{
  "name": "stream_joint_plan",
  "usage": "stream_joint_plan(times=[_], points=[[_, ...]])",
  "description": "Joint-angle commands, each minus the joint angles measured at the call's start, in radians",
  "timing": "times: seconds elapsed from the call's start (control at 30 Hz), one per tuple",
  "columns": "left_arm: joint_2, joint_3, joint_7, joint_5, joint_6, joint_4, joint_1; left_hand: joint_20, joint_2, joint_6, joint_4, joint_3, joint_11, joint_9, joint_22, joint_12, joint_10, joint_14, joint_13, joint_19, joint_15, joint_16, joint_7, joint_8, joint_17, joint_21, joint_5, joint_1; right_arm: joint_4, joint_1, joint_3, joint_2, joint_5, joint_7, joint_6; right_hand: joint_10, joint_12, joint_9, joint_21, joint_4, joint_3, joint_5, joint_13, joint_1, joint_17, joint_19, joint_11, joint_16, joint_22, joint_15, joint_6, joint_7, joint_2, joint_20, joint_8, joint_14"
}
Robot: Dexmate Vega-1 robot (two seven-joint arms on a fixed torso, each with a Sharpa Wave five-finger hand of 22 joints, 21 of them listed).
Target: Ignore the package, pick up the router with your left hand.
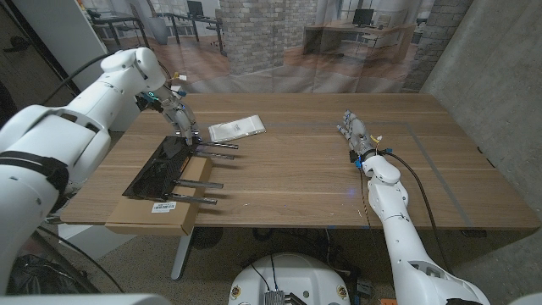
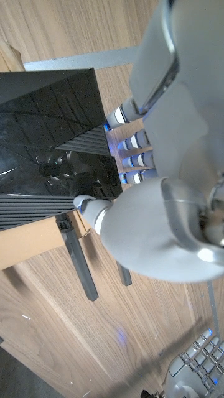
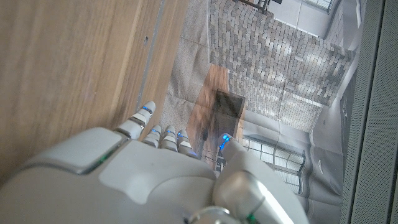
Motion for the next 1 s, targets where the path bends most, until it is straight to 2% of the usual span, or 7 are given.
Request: stream_joint_plan(times=[0.03,0.2,0.4,0.6,0.77,0.87,1.0], points=[[0.004,-0.005,-0.001,0.001,0.024,-0.014,0.016,-0.019,0.002,0.227,0.005,-0.036,-0.023,0.001,0.002,0.013,0.065,0.028,-0.008,0.012,-0.011,-0.008,0.031,0.044,0.003,-0.002,-0.002,0.024,0.011,0.007,-0.003,-0.002,-0.005,-0.004,0.013,0.006,0.007,0.004,0.005,-0.002,-0.001,0.005,0.005,-0.009,0.000,0.009,0.006,0.003,0.003,0.004,0.000,0.009,0.036,-0.013,0.007,-0.001],[0.004,-0.021,0.001,0.003,0.034,-0.011,0.020,-0.009,0.014,0.355,0.006,-0.061,-0.062,0.005,0.002,0.044,0.200,0.119,-0.010,0.042,-0.060,0.010,0.008,0.052,0.002,0.000,-0.001,0.038,0.010,0.007,-0.005,-0.004,-0.008,-0.005,0.012,0.006,0.008,0.004,0.005,-0.002,-0.002,0.005,0.005,-0.010,0.000,0.009,0.007,0.003,0.003,0.005,0.000,0.010,0.036,-0.013,0.007,-0.001],[0.004,-0.044,0.014,0.002,0.046,0.007,0.029,-0.037,0.034,0.491,0.004,-0.092,-0.104,0.037,0.000,0.124,0.481,0.388,0.011,0.215,-0.114,0.066,-0.009,0.056,0.007,0.053,-0.002,0.063,0.004,0.005,-0.008,-0.008,-0.013,-0.007,0.009,0.006,0.007,0.004,0.005,-0.002,-0.001,0.005,0.005,-0.010,0.000,0.009,0.006,0.003,0.003,0.005,0.000,0.010,0.036,-0.012,0.007,-0.001],[0.022,-0.076,0.037,-0.001,0.075,-0.027,0.056,-0.072,0.029,0.492,0.000,-0.086,-0.081,0.126,0.001,0.145,0.581,0.546,0.044,0.362,-0.124,0.099,-0.073,0.125,0.018,0.110,0.001,0.085,0.006,0.012,-0.016,-0.011,-0.019,-0.005,0.007,0.006,0.007,0.004,0.005,-0.003,-0.001,0.006,0.005,-0.009,0.000,0.010,0.006,0.003,0.003,0.004,-0.001,0.010,0.037,-0.012,0.007,-0.001],[0.042,-0.104,0.054,-0.009,0.091,-0.070,0.086,-0.104,0.027,0.459,0.005,-0.082,-0.095,0.256,0.005,0.180,0.680,0.663,0.091,0.454,-0.154,0.126,-0.069,0.234,0.031,0.158,0.000,0.098,0.011,0.019,-0.022,-0.013,-0.022,-0.004,0.007,0.005,0.007,0.004,0.005,-0.003,-0.001,0.006,0.005,-0.009,0.000,0.010,0.005,0.003,0.003,0.004,-0.001,0.009,0.037,-0.013,0.007,-0.001],[0.051,-0.117,0.066,-0.012,0.099,-0.090,0.101,-0.135,0.035,0.435,0.005,-0.077,-0.114,0.334,0.008,0.215,0.746,0.759,0.133,0.516,-0.201,0.151,-0.068,0.304,0.042,0.198,0.000,0.114,0.012,0.021,-0.025,-0.014,-0.024,-0.005,0.005,0.006,0.007,0.004,0.005,-0.003,0.000,0.006,0.005,-0.009,0.000,0.010,0.006,0.002,0.003,0.004,-0.002,0.009,0.037,-0.013,0.006,-0.001],[0.064,-0.140,0.086,-0.022,0.104,-0.114,0.120,-0.164,0.028,0.393,-0.012,-0.100,-0.131,0.467,0.017,0.285,0.782,0.894,0.247,0.560,-0.255,0.234,-0.077,0.439,0.131,0.267,-0.004,0.203,0.014,0.023,-0.029,-0.016,-0.026,-0.004,0.006,0.005,0.007,0.004,0.005,-0.004,0.000,0.006,0.005,-0.008,-0.001,0.009,0.006,0.002,0.003,0.004,-0.002,0.009,0.038,-0.012,0.006,-0.001]])
